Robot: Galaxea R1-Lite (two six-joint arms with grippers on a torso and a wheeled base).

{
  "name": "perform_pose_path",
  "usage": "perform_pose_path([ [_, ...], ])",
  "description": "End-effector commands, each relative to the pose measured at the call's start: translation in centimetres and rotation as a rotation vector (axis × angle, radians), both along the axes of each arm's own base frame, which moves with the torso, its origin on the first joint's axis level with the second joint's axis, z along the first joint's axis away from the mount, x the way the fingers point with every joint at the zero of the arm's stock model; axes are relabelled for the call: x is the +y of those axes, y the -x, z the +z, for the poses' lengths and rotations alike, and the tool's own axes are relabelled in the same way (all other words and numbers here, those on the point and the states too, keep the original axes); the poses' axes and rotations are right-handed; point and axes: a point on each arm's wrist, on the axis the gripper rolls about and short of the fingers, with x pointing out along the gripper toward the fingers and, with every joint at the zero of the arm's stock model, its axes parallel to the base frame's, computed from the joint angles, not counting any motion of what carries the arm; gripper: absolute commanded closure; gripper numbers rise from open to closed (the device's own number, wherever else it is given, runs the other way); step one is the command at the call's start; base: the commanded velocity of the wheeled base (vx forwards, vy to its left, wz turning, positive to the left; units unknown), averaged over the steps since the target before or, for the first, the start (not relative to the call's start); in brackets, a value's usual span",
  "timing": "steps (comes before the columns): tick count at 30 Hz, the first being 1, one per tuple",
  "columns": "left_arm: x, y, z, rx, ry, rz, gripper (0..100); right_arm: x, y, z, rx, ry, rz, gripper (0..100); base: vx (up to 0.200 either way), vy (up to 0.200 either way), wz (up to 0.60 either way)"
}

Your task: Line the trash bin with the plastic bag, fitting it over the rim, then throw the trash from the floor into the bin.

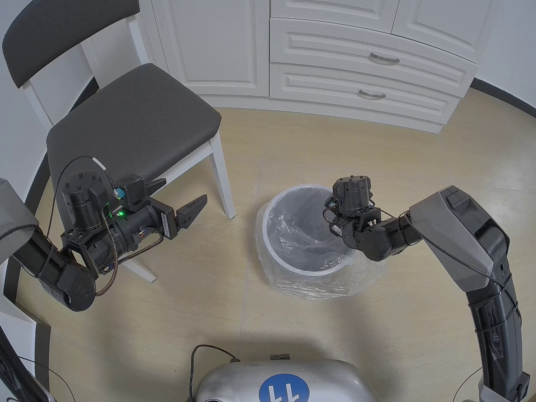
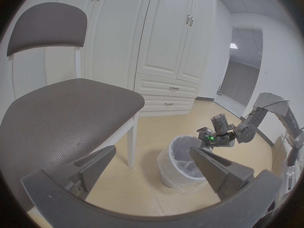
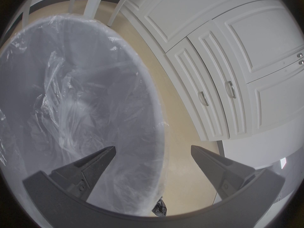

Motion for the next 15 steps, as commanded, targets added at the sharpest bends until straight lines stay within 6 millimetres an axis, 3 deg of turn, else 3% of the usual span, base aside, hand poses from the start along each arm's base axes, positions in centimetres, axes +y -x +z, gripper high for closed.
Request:
perform_pose_path([
  [1, 0.0, 0.0, -0.1, 0.003, -0.001, 0.0, 0, 0.2, 0.2, 0.9, -0.015, -0.007, 0.007, 0, 0.0, 0.0, 0.0],
  [10, 0.0, 0.1, 0.1, -0.002, 0.001, 0.0, 0, 1.2, 1.5, 3.6, -0.054, -0.022, 0.036, 0, 0.0, 0.0, 0.0],
  [15, 0.1, 0.1, 0.1, -0.011, 0.003, -0.001, 0, 0.8, 2.4, 4.0, -0.035, -0.005, 0.038, 0, 0.0, 0.0, 0.0],
])
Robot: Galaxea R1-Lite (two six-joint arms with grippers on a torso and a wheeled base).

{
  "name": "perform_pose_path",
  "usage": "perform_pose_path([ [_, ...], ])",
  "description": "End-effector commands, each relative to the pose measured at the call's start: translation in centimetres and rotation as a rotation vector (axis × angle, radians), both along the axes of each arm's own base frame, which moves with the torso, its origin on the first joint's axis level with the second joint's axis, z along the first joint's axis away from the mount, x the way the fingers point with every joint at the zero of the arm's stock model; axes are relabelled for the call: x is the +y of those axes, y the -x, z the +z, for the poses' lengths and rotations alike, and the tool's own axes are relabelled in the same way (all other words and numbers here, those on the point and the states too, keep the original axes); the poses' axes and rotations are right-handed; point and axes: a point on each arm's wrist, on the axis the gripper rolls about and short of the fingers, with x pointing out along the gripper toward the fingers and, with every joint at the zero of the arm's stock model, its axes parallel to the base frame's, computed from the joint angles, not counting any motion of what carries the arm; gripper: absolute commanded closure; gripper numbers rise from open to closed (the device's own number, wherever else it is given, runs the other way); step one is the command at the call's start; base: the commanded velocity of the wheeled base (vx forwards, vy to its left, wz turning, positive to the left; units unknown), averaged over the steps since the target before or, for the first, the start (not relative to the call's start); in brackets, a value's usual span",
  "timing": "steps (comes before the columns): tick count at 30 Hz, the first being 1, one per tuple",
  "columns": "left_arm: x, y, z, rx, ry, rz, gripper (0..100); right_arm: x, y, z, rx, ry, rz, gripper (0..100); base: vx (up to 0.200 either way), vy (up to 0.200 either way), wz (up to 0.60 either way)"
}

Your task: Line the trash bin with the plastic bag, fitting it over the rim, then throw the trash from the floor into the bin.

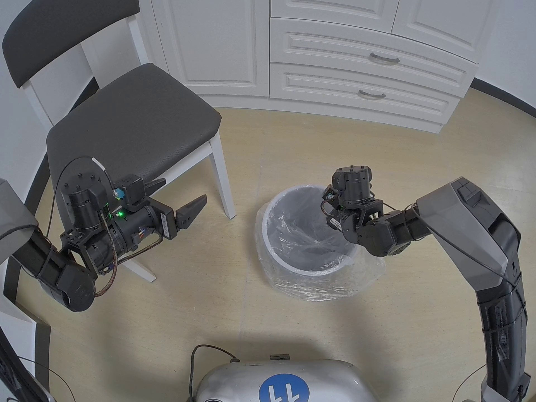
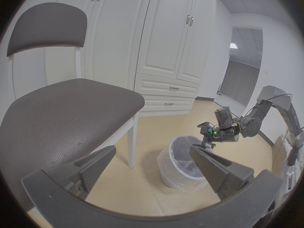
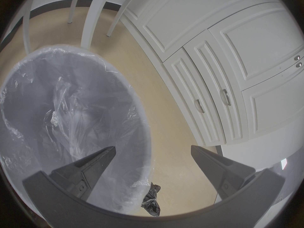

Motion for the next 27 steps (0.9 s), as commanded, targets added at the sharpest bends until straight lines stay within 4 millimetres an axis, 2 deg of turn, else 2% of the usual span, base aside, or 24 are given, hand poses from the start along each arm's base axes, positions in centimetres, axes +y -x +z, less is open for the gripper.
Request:
perform_pose_path([
  [1, 0.0, 0.0, 0.2, -0.018, 0.006, -0.002, 0, -0.4, 1.2, 1.2, 0.002, 0.003, 0.004, 0, 0.0, 0.0, 0.0],
  [6, 0.0, -0.1, 0.1, -0.034, 0.012, -0.002, 0, -0.2, 4.1, 1.3, 0.058, 0.037, 0.038, 0, 0.0, 0.0, 0.0],
  [10, 0.0, -0.1, 0.1, -0.034, 0.01, -0.002, 0, -1.0, 6.1, 0.8, 0.123, 0.111, 0.06, 0, 0.0, 0.0, 0.0],
  [18, -0.1, 0.0, 0.1, -0.034, 0.01, -0.003, 0, -1.8, 7.9, -0.3, 0.191, 0.156, 0.079, 0, 0.0, 0.0, 0.0],
  [27, -0.1, 0.0, 0.1, -0.034, 0.01, -0.003, 0, -1.2, 9.6, -1.8, 0.249, 0.189, 0.118, 0, 0.0, 0.0, 0.0],
])
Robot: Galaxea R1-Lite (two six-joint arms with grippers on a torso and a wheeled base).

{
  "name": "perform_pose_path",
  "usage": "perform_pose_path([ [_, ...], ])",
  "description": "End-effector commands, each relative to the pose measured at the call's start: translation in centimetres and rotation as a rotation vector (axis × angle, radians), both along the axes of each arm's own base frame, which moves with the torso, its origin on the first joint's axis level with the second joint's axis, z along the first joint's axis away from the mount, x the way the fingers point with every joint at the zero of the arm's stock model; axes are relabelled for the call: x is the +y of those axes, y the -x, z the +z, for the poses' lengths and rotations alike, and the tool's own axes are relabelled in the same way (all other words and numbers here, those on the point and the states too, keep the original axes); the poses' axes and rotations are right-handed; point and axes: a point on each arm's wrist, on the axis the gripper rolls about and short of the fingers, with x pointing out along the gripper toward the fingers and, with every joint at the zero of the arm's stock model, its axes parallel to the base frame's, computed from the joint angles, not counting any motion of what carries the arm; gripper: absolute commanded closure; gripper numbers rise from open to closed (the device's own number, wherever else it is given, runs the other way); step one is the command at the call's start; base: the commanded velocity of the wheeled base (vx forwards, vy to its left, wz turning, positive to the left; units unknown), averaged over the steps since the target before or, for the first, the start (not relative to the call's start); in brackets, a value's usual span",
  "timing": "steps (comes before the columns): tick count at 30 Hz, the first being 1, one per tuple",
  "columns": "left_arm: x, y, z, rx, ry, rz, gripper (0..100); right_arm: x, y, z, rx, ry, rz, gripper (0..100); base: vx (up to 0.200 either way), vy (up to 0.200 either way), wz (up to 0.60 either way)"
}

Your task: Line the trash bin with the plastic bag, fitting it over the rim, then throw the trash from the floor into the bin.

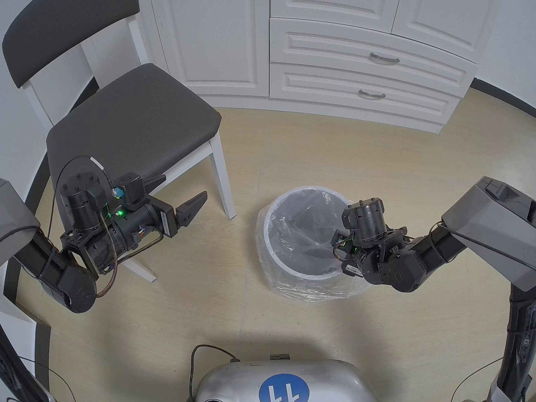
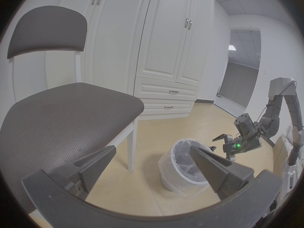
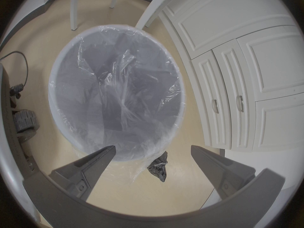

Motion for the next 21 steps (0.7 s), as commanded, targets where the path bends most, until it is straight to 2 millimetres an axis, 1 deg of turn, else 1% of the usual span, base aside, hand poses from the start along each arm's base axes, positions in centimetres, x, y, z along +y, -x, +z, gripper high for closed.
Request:
perform_pose_path([
  [1, 0.0, 0.0, 0.0, 0.001, 0.0, 0.0, 0, 0.2, 0.9, -0.4, 0.024, 0.015, 0.015, 0, 0.0, 0.0, 0.0],
  [5, 0.0, 0.0, 0.0, 0.001, 0.0, 0.0, 0, 0.4, 1.5, -1.0, 0.045, 0.029, 0.028, 0, 0.0, 0.0, 0.0],
  [9, 0.0, 0.0, 0.0, 0.0, 0.0, 0.0, 0, 0.5, 1.3, -0.6, 0.025, 0.013, 0.026, 0, 0.0, 0.0, 0.0],
  [13, 0.0, 0.0, 0.0, 0.0, 0.0, 0.0, 0, 0.7, 0.8, 0.5, -0.043, -0.023, 0.026, 0, 0.0, 0.0, 0.0],
  [16, 0.0, 0.0, 0.0, 0.0, 0.0, 0.0, 0, 0.4, 0.3, 1.5, -0.077, -0.044, 0.013, 0, 0.0, 0.0, 0.0],
  [17, 0.0, 0.0, 0.0, 0.0, 0.0, 0.0, 0, 0.3, 0.3, 1.6, -0.079, -0.045, 0.011, 0, 0.0, 0.0, 0.0],
  [18, 0.0, 0.0, 0.0, 0.0, 0.0, 0.0, 0, -0.1, -0.1, 2.4, -0.101, -0.062, -0.005, 0, 0.0, 0.0, 0.0],
  [21, 0.0, 0.0, 0.0, 0.0, 0.0, 0.0, 0, -1.5, -0.3, 3.5, -0.126, -0.085, -0.039, 0, 0.0, 0.0, 0.0],
])
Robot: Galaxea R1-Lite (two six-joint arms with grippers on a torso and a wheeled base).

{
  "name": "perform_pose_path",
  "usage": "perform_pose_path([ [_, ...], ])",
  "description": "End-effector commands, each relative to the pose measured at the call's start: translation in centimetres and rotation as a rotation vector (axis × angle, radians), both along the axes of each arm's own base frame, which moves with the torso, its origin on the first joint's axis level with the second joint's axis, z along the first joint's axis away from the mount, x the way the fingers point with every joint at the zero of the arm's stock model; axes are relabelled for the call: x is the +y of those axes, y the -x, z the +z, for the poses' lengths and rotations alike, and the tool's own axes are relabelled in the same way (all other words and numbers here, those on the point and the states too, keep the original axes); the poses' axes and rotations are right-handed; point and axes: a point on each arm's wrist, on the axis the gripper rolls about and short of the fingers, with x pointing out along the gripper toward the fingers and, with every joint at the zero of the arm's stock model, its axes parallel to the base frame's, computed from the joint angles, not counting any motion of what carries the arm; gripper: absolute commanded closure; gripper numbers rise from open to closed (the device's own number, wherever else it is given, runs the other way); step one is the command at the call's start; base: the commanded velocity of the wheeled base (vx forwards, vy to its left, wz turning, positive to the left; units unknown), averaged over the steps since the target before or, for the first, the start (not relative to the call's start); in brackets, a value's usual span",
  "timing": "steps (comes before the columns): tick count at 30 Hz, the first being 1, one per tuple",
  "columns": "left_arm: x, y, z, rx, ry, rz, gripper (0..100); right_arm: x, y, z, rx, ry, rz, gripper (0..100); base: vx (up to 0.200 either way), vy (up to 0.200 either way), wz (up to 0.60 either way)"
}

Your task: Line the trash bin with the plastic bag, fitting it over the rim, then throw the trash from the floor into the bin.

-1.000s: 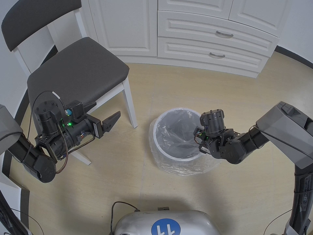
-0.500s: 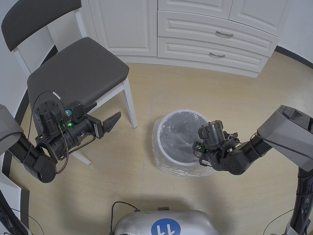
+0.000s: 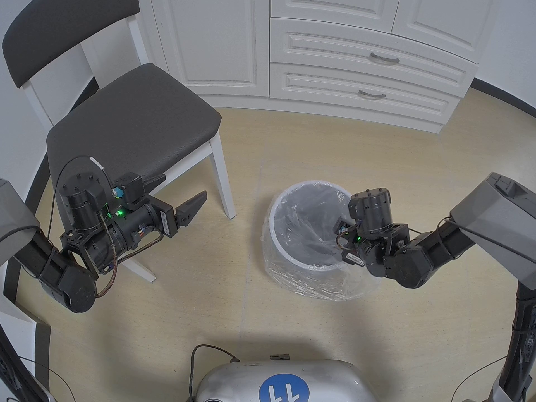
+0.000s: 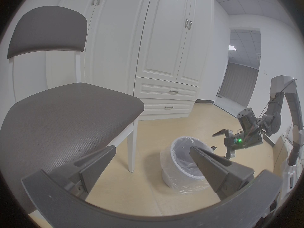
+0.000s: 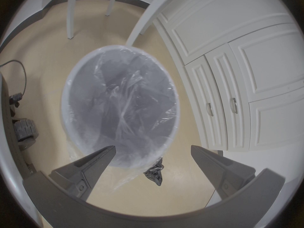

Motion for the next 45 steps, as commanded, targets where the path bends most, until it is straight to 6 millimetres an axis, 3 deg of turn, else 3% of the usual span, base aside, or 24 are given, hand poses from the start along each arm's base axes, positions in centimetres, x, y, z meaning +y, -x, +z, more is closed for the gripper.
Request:
perform_pose_path([
  [1, 0.0, 0.0, 0.0, 0.001, 0.0, 0.0, 0, -1.8, -0.3, 1.9, -0.045, -0.039, -0.047, 0, 0.0, 0.0, 0.0],
  [7, -0.3, 0.1, -0.1, 0.007, 0.001, -0.011, 0, -3.7, 0.3, 1.8, -0.082, -0.158, -0.122, 0, 0.0, 0.0, 0.0],
  [10, -0.5, 0.6, -0.6, 0.016, 0.0, -0.02, 0, -5.3, 1.8, 1.4, -0.08, -0.316, -0.136, 0, 0.0, 0.0, 0.0],
  [13, -1.6, 1.4, -0.9, 0.03, 0.005, -0.056, 0, -6.2, 2.7, 0.8, -0.078, -0.442, -0.159, 0, 0.0, 0.0, 0.0],
  [14, -2.7, 2.0, -1.3, 0.039, 0.001, -0.074, 0, -7.4, 3.3, -0.1, -0.079, -0.552, -0.204, 0, 0.0, 0.0, 0.0],
  [17, -4.1, 2.1, -1.6, 0.037, -0.011, -0.048, 0, -9.7, 4.2, -1.4, -0.065, -0.657, -0.228, 0, 0.0, 0.0, 0.0],
  [20, -4.7, 2.0, -2.0, 0.044, -0.02, -0.016, 0, -11.3, 3.5, -1.4, -0.086, -0.7, -0.202, 0, 0.0, 0.0, 0.0],
  [23, -5.5, 2.5, -3.5, 0.083, -0.057, 0.053, 0, -14.0, 1.4, -1.5, -0.109, -0.723, -0.24, 0, 0.0, 0.0, 0.0],
  [27, -5.8, 2.8, -4.2, 0.063, -0.049, 0.139, 0, -15.2, 0.2, -2.4, -0.059, -0.784, -0.241, 0, 0.0, 0.0, 0.0],
  [34, -4.1, 3.8, -5.0, 0.059, -0.041, 0.225, 0, -14.8, -1.7, -4.7, 0.032, -1.017, -0.216, 0, 0.0, 0.0, 0.0],
  [45, -2.7, 4.0, -3.5, 0.018, -0.018, 0.263, 0, -14.4, -4.3, -9.9, 0.113, -1.048, -0.241, 0, 0.0, 0.0, 0.0],
])
